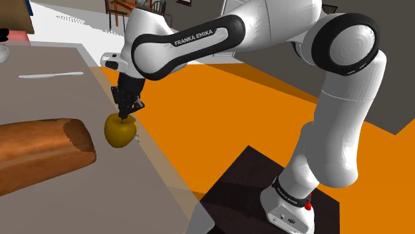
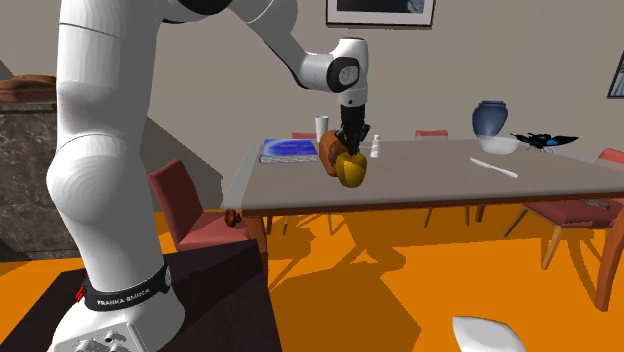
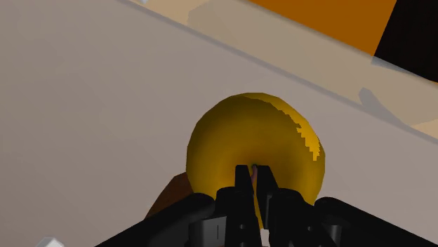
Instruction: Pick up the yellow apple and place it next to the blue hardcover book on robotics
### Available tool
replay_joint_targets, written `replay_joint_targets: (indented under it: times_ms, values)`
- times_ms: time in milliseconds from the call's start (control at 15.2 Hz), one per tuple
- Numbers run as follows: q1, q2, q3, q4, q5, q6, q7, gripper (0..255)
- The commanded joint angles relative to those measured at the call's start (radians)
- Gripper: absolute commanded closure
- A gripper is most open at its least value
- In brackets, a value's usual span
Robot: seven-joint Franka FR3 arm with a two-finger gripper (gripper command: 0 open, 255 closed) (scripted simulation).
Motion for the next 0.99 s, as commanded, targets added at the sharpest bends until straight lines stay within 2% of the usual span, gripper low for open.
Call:
replay_joint_targets:
  times_ms: [0,924]
  values:
    - [0.000,-0.005,0.000,0.006,0.000,-0.012,0.001,255]
    - [-0.002,-0.061,-0.001,0.121,-0.003,-0.182,0.015,255]
